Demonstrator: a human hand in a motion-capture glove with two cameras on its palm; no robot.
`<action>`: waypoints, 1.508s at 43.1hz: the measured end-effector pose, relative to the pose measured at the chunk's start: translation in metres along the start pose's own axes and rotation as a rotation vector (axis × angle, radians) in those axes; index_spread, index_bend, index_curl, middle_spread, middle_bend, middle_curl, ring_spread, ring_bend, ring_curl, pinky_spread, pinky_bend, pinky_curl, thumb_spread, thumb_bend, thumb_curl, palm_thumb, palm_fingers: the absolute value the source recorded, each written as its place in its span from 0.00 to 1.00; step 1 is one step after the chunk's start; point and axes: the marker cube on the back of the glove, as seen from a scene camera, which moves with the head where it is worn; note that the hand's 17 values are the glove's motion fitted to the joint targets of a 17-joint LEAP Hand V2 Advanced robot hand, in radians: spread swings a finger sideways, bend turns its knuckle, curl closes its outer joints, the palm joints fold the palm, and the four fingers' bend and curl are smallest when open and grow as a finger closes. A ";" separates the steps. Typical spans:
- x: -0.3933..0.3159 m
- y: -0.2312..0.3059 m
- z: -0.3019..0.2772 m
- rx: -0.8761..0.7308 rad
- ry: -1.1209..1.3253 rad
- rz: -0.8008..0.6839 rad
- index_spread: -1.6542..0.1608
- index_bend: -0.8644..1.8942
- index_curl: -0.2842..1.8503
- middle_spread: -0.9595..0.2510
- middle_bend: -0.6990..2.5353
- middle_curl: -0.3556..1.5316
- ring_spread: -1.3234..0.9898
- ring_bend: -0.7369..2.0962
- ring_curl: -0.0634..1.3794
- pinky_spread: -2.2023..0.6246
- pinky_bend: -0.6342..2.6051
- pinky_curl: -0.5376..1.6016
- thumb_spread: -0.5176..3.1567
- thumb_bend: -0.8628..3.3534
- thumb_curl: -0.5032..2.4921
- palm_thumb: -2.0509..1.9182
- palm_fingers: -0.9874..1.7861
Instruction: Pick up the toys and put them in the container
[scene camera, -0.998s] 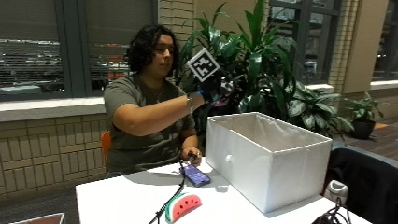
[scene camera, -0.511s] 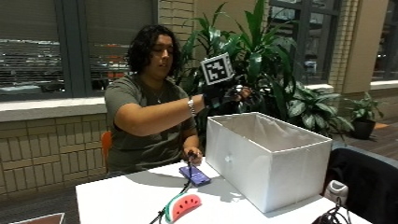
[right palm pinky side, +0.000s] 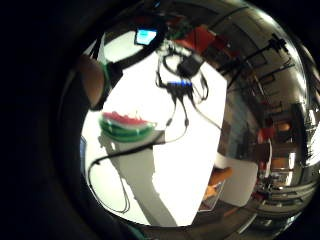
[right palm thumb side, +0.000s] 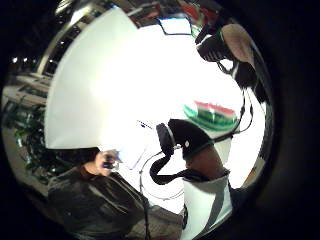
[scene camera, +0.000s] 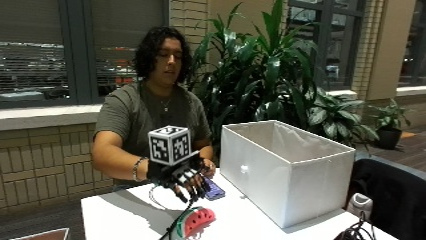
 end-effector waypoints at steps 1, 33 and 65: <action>0.003 0.001 0.010 -0.017 -0.014 -0.001 0.67 0.37 0.40 0.47 0.43 0.57 0.39 0.70 0.38 0.67 0.47 0.42 0.48 0.21 0.29 0.54 0.59; -0.092 -0.008 -0.097 0.686 -0.265 -0.364 0.71 0.41 0.43 0.43 0.52 0.66 0.42 0.75 0.42 0.64 0.50 0.44 0.55 0.21 0.26 0.53 0.82; -0.268 -0.110 -0.191 0.308 -0.161 -0.511 0.70 0.38 0.48 0.54 0.39 0.56 0.44 0.59 0.32 0.72 0.51 0.46 0.46 0.18 0.26 0.48 0.33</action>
